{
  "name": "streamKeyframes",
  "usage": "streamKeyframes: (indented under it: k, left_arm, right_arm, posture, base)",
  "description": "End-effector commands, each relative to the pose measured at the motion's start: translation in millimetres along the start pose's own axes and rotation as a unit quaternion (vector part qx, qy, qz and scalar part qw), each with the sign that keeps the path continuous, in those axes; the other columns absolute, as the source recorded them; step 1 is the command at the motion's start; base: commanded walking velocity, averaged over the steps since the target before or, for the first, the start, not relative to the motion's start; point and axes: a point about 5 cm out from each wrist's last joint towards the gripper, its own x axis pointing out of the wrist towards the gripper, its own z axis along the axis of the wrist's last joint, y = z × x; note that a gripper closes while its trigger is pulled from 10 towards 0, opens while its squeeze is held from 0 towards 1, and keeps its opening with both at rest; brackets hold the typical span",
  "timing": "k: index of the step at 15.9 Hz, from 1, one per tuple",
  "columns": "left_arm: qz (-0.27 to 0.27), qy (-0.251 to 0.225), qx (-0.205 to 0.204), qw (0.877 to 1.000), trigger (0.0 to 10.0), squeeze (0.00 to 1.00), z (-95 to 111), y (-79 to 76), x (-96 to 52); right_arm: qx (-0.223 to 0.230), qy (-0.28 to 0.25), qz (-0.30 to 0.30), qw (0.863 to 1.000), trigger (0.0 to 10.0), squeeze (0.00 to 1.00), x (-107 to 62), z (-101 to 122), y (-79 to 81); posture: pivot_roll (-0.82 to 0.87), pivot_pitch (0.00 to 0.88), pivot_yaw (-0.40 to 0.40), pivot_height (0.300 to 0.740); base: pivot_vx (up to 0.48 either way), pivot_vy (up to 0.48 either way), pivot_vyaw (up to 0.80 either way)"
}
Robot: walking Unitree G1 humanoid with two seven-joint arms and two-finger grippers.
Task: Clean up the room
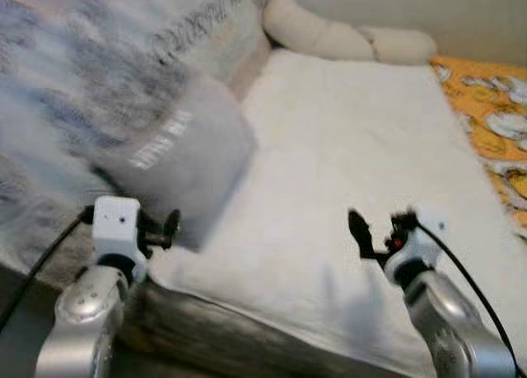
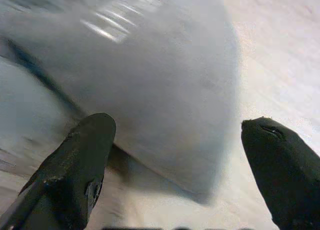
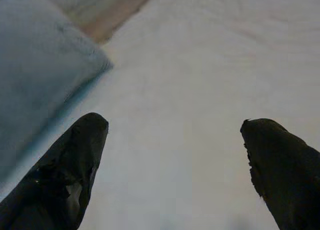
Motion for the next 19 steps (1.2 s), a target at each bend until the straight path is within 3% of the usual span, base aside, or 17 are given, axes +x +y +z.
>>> streamKeyframes:
  k: [1, 10, 14, 19]
  left_arm:
    - [-0.001, -0.010, 0.008, 1.000, 10.0, 1.00, 6.3, -0.6, 0.8]
    - [-0.010, -0.009, 0.024, 1.000, 10.0, 1.00, 8.2, -2.6, 2.2]
    - [-0.015, -0.016, 0.025, 0.999, 10.0, 1.00, 13.5, -6.3, 5.9]
    - [-0.015, -0.010, 0.029, 0.999, 10.0, 1.00, 9.3, -5.5, 4.0]
  right_arm:
    - [-0.008, 0.008, -0.009, 1.000, 10.0, 0.00, 0.5, -3.6, -1.8]
    - [-0.001, 0.005, -0.004, 1.000, 10.0, 0.00, 10.9, -6.3, 5.5]
    - [-0.019, 0.009, -0.006, 1.000, 10.0, 0.00, 14.1, -6.0, 2.7]
    - [-0.010, 0.015, -0.005, 1.000, 10.0, 0.00, 12.6, -9.9, 1.5]
  posture:
    - [-0.08, 0.000, -0.009, 0.740]
    - [-0.05, 0.000, -0.036, 0.740]
    - [-0.05, 0.000, -0.047, 0.740]
    - [-0.06, 0.000, -0.052, 0.740]
  base:
    - [0.000, -0.442, 0.00]
    - [0.000, -0.441, 0.00]
    - [0.000, -0.423, 0.00]
    - [0.000, -0.425, 0.00]
